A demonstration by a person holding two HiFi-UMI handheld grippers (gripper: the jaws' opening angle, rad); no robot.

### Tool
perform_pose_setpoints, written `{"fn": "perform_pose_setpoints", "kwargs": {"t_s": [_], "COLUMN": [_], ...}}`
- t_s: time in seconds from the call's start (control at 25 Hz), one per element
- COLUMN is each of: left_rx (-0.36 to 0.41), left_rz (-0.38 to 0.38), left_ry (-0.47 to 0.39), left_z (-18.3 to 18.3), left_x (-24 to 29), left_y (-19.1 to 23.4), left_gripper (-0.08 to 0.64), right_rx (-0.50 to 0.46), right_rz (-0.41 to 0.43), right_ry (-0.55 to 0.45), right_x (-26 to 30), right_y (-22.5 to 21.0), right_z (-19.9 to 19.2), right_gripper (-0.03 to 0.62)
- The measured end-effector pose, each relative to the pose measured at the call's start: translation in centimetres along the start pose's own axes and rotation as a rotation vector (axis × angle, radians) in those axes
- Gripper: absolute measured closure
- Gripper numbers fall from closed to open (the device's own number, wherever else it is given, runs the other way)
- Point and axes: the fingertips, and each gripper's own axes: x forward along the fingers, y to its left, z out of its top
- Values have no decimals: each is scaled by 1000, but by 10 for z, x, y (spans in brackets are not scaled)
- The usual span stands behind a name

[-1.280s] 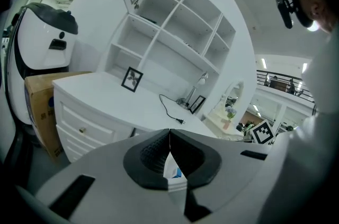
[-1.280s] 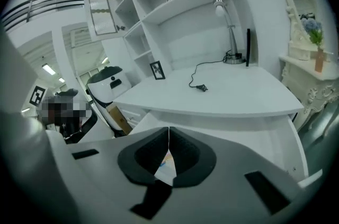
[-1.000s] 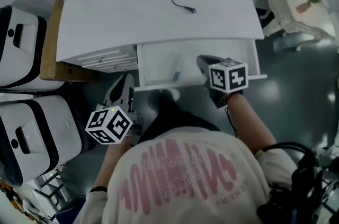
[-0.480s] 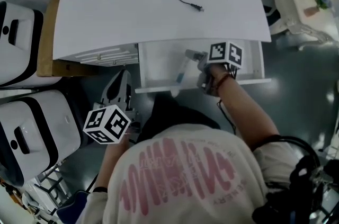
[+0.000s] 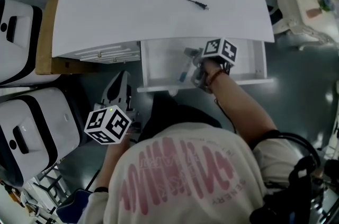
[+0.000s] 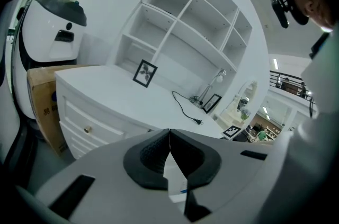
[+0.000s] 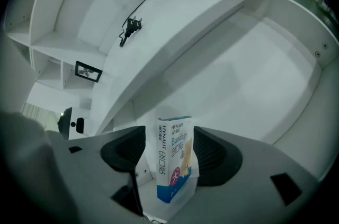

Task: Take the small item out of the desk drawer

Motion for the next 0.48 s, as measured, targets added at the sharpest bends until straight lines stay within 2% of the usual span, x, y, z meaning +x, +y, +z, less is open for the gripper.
{"fn": "perform_pose_setpoints", "kwargs": {"t_s": [0.08, 0.16, 0.36, 0.48], "left_rx": [-3, -7, -4, -2], "left_rz": [2, 2, -2, -3], "left_ry": [-1, -5, -14, -20], "left_z": [0, 1, 7, 9], "left_x": [0, 0, -3, -6], "left_y": [2, 4, 6, 8], "left_gripper": [531, 531, 531, 531], "right_rx": [-1, 10, 49, 60], "right_rz": [-14, -27, -18, -26], "right_ry": [2, -2, -9, -18], "right_x": [3, 4, 4, 3], "right_y": [-1, -2, 0, -2], "right_z": [-1, -1, -1, -1], "right_gripper": [320, 398, 451, 457]}}
